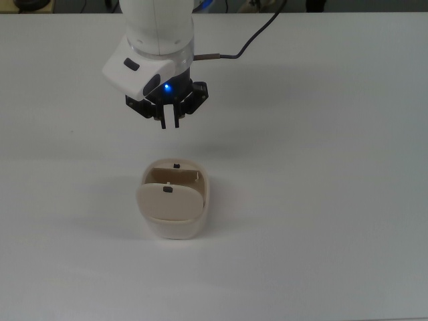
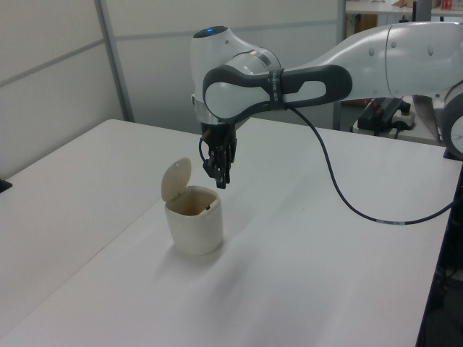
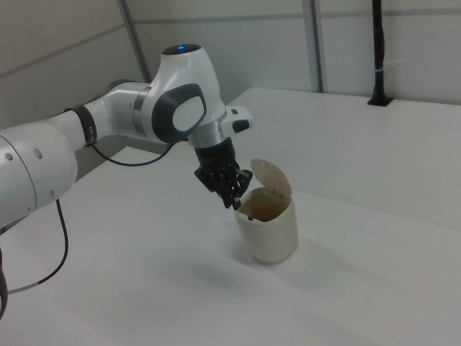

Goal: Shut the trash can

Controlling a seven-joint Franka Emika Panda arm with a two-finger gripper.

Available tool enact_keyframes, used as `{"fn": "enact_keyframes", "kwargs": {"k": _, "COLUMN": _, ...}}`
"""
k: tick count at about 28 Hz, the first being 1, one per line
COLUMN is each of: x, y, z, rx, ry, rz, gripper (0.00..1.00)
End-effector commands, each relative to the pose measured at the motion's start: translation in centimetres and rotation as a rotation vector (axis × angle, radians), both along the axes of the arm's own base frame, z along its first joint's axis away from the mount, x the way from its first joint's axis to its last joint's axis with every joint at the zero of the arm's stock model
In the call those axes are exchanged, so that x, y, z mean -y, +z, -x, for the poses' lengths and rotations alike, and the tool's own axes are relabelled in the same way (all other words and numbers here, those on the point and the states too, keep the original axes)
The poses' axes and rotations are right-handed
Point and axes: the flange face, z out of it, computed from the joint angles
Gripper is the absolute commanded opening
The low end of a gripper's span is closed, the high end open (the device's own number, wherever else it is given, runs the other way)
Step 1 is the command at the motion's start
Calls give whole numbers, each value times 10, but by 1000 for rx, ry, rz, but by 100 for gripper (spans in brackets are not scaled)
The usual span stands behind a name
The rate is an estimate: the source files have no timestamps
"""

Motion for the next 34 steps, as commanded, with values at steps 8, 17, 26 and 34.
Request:
{"fn": "enact_keyframes", "kwargs": {"k": 8, "x": 0, "y": 1, "z": -6, "rx": 45, "ry": -21, "rz": -38, "gripper": 0}}
{"fn": "enact_keyframes", "kwargs": {"k": 17, "x": 3, "y": 36, "z": -33, "rx": 369, "ry": -59, "rz": -103, "gripper": 0}}
{"fn": "enact_keyframes", "kwargs": {"k": 26, "x": 4, "y": 35, "z": -53, "rx": 556, "ry": -77, "rz": -111, "gripper": 0}}
{"fn": "enact_keyframes", "kwargs": {"k": 34, "x": 3, "y": 16, "z": -63, "rx": 580, "ry": -80, "rz": -104, "gripper": 0}}
